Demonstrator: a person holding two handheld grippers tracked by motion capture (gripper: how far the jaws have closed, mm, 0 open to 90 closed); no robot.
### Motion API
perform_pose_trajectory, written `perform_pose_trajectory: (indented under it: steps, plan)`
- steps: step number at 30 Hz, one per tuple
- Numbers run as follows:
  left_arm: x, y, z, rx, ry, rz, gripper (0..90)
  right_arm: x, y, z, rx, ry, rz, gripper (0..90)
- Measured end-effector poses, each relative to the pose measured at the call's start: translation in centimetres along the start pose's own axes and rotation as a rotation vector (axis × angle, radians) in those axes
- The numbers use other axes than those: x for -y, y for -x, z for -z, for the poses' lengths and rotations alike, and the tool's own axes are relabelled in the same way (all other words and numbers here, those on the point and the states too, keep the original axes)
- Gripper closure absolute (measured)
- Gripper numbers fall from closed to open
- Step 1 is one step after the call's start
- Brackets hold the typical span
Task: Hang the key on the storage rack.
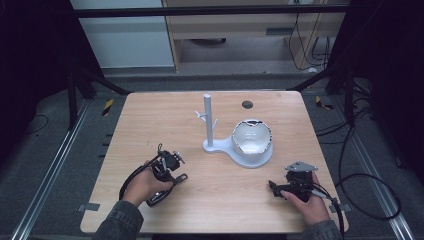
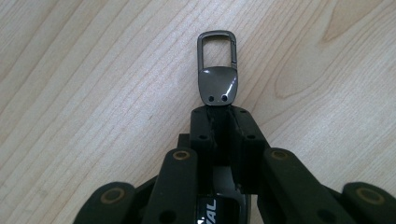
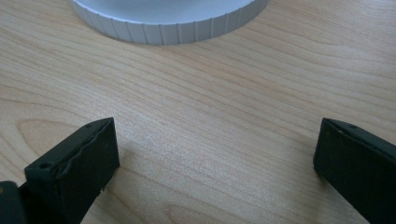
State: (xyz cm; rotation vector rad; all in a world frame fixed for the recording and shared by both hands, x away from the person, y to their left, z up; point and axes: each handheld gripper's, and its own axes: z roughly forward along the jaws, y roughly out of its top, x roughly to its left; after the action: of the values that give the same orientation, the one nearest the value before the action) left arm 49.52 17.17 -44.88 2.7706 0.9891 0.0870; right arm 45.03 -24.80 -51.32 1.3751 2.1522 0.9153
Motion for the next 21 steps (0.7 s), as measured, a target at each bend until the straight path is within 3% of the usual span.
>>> perform_pose_trajectory:
  steps: [11, 21]
  plan:
    - [1.2, 0.0, 1.1, -0.006, 0.051, 0.014, 80.4, 0.0, 0.0, 0.0, 0.000, 0.000, 0.000, 0.5]
    - [2.7, 0.0, 2.9, -0.029, 0.133, 0.028, 80.5, 0.0, 0.0, 0.0, 0.000, 0.000, 0.000, 0.5]
